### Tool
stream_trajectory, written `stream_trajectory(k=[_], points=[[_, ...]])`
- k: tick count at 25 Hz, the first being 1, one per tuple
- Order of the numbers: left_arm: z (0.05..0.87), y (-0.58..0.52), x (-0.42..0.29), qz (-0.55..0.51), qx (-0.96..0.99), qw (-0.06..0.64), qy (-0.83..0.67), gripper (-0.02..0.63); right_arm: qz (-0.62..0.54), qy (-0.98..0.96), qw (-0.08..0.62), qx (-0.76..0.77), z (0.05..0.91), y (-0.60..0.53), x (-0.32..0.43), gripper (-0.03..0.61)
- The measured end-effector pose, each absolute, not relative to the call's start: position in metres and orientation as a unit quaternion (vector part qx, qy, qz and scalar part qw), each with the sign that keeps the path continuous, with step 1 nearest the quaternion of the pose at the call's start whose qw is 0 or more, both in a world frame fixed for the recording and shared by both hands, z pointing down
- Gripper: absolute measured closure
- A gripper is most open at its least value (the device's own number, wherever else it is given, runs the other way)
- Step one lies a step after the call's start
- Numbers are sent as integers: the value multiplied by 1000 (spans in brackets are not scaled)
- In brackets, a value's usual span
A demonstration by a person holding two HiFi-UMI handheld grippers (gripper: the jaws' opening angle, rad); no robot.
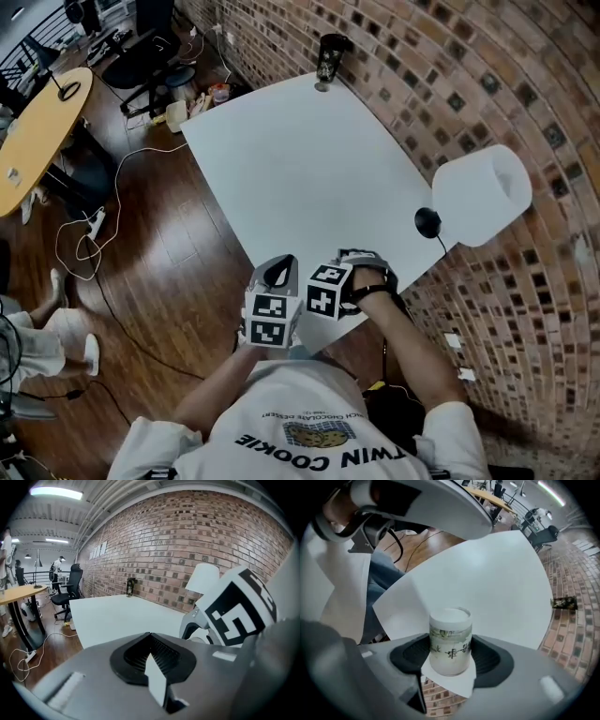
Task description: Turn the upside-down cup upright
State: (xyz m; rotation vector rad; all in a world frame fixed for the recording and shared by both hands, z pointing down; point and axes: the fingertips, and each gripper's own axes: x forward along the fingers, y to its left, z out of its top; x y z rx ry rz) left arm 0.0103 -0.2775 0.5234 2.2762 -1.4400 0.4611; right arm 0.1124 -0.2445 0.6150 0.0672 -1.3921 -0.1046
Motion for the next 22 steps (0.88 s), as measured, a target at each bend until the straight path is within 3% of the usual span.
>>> stream_trajectory(k=[12, 22], points=[[524, -289, -21, 158, 822, 205, -507, 611, -23, -655, 754, 41, 624, -263, 90, 299], [521, -290, -11, 161, 828, 202, -497, 611, -1, -730, 671, 129, 597, -263, 91, 293]])
